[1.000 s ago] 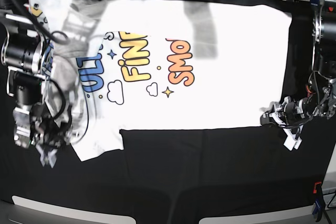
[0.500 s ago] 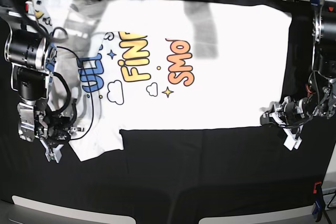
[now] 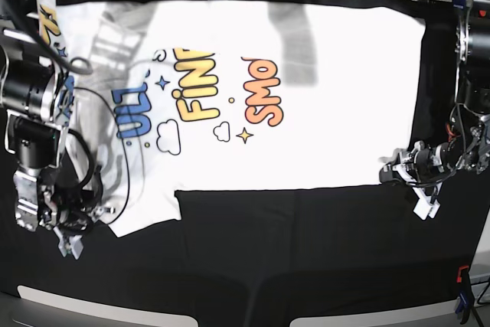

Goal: Layout the t-shirt on the table in an organized manner, then fold the t-shirt properly
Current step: 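Lift the hem with both grippers and fold it toward the collar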

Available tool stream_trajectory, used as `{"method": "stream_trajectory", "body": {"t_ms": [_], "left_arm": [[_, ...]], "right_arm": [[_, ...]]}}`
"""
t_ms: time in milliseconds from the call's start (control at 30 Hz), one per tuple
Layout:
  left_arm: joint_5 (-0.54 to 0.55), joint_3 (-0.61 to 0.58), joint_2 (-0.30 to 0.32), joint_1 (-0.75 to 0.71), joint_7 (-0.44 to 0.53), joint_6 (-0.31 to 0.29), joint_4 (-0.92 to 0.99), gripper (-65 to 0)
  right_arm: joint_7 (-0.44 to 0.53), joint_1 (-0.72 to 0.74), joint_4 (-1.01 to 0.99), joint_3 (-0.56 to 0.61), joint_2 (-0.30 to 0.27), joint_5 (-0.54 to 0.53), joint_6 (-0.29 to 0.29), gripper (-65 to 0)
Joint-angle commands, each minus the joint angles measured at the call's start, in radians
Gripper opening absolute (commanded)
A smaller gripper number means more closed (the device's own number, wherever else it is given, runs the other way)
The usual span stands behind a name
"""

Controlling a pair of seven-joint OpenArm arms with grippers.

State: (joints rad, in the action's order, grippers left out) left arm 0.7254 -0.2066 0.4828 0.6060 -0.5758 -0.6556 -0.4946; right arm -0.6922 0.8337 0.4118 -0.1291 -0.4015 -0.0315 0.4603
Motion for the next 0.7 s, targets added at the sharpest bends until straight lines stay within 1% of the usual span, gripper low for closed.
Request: {"method": "stream_trajectory", "body": {"t_ms": [0, 67, 167, 200, 300, 400, 500, 567, 633, 667], "left_arm": [[0.008, 0.004, 0.016, 0.026, 0.01, -0.004, -0.012, -65.0], [0.008, 0.004, 0.016, 0.026, 0.016, -0.004, -0.028, -65.0], [-0.011, 0.004, 0.016, 0.026, 0.016, -0.004, -0.093, -65.0], [-0.024, 0.004, 0.016, 0.025, 0.014, -0.004, -0.123, -65.0], [-0.048, 0.004, 0.016, 0.023, -0.025, -0.002, -0.211, -65.0], [-0.048, 0.004, 0.018, 0.014, -0.055, 0.053, -0.281, -65.0], [-0.05, 0.004, 0.024, -0.024, -0.062, 0.084, -0.352, -65.0], [-0.072, 0.004, 0.03, -0.07, -0.068, 0.1, -0.411, -65.0], [-0.105, 0.004, 0.037, -0.127, -0.068, 0.132, -0.478, -65.0], [-0.123, 0.004, 0.041, -0.156, -0.067, 0.157, -0.515, -65.0]], "right_arm": [[0.018, 0.032, 0.023, -0.002, -0.018, -0.009, 0.021, -65.0], [0.003, 0.026, 0.038, -0.002, -0.025, -0.011, 0.076, -65.0], [-0.002, 0.014, 0.053, -0.002, -0.04, -0.06, 0.193, -65.0], [-0.007, 0.01, 0.059, -0.002, -0.044, -0.083, 0.225, -65.0], [-0.025, -0.004, 0.071, -0.002, -0.051, -0.111, 0.238, -65.0], [-0.032, -0.034, 0.12, -0.002, -0.058, -0.145, 0.238, -65.0], [-0.056, -0.1, 0.228, -0.002, -0.063, -0.174, 0.238, -65.0], [-0.074, -0.159, 0.323, -0.002, -0.064, -0.187, 0.238, -65.0], [-0.087, -0.22, 0.423, -0.002, -0.064, -0.188, 0.238, -65.0], [-0.092, -0.251, 0.47, -0.002, -0.064, -0.19, 0.238, -65.0]]}}
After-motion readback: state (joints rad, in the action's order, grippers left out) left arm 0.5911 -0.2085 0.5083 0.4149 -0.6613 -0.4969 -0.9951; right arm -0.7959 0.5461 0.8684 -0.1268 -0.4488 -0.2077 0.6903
